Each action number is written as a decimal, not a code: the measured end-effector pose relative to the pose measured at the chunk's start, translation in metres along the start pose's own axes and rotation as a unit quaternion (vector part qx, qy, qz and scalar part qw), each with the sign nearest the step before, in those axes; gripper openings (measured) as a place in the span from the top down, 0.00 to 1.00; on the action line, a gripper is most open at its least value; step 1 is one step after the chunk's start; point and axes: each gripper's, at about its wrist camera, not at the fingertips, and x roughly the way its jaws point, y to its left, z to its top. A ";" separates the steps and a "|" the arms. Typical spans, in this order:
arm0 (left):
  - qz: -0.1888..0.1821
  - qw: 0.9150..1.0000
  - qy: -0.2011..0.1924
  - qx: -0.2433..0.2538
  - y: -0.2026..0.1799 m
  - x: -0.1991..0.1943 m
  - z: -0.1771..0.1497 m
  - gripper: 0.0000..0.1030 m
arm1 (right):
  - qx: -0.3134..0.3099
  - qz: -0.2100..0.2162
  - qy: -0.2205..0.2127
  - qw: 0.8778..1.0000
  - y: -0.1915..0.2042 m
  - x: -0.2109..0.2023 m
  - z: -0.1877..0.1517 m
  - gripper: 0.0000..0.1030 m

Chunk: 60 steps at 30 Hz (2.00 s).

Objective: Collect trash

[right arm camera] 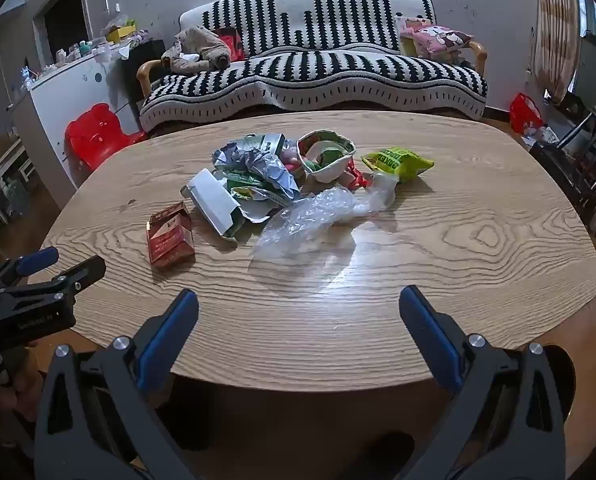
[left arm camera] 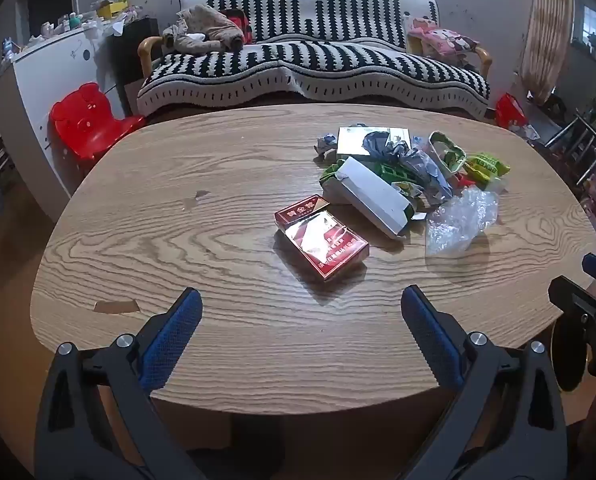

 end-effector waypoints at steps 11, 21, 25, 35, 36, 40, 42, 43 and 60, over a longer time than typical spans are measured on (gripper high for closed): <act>-0.003 1.000 0.003 -0.005 0.001 0.000 0.000 0.06 | -0.001 -0.001 0.005 1.000 0.001 0.000 0.000 0.06; 0.000 1.000 0.001 -0.004 0.003 0.003 -0.001 0.06 | -0.001 0.000 0.002 1.000 0.004 -0.005 -0.003 0.06; -0.001 1.000 0.001 -0.004 0.004 0.005 -0.002 0.06 | -0.001 -0.001 0.003 1.000 0.002 -0.002 -0.001 0.06; -0.001 1.000 0.001 -0.003 0.003 -0.001 -0.003 0.06 | -0.002 -0.001 0.003 1.000 0.002 -0.001 0.000 0.06; 0.000 1.000 0.001 -0.003 0.000 0.000 -0.003 0.06 | -0.002 0.000 0.003 1.000 0.002 0.000 0.001 0.06; 0.000 1.000 0.001 -0.003 0.000 0.000 -0.003 0.06 | 0.000 0.000 0.003 1.000 0.002 -0.001 0.000 0.06; 0.000 1.000 0.001 -0.004 0.000 0.000 -0.004 0.06 | -0.001 -0.001 0.003 1.000 0.003 -0.001 -0.001 0.06; 0.000 1.000 0.001 -0.003 0.001 0.000 -0.003 0.06 | -0.001 -0.001 0.003 1.000 0.003 -0.001 -0.001 0.06; 0.000 1.000 0.002 -0.003 -0.003 0.002 -0.004 0.06 | -0.002 -0.001 0.003 1.000 0.004 -0.001 -0.002 0.06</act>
